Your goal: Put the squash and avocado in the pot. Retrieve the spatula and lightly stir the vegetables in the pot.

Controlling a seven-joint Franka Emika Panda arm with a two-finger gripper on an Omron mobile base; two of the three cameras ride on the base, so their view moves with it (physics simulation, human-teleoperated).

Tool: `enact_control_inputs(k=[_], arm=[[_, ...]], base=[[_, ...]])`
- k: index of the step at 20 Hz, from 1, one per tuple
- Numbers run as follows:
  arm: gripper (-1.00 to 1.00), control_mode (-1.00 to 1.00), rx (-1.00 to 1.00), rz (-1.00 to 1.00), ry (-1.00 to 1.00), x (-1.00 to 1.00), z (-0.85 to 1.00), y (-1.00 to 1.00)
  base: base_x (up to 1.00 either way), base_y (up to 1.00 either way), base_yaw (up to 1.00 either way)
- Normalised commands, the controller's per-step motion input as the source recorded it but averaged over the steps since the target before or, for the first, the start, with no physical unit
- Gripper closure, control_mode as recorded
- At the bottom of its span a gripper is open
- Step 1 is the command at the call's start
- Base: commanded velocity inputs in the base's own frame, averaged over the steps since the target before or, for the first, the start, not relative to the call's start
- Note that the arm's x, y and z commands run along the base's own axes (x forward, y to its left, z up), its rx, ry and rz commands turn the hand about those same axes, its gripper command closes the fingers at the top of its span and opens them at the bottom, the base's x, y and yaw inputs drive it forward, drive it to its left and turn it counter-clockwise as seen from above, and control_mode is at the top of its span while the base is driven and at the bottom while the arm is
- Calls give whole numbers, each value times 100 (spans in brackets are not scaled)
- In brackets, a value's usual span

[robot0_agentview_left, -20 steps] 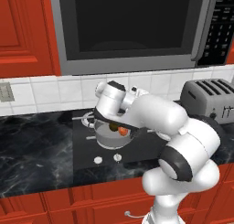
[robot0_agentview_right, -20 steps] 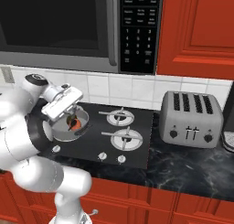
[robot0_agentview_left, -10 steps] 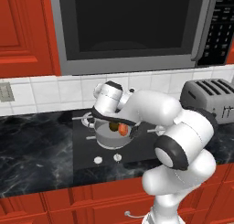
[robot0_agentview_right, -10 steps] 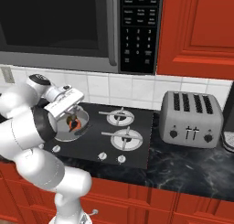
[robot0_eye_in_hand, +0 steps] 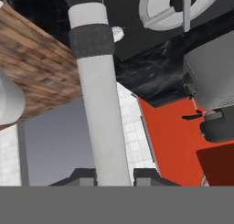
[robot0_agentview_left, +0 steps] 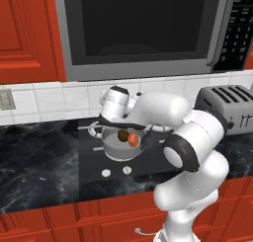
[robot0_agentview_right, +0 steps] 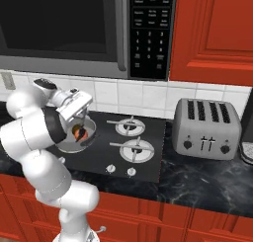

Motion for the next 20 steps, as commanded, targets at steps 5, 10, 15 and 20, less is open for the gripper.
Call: enact_control_inputs(k=[5, 10, 15, 20], arm=[[100, -100, 0, 0, -7, 3, 0, 0], [100, -100, 0, 0, -1, 9, -1, 0], [100, -100, 0, 0, 0, 38, -4, 0], [100, -100, 0, 0, 0, 7, -15, 0]], base=[[0, 0, 0], [0, 0, 0], [0, 0, 0], [0, 0, 0]])
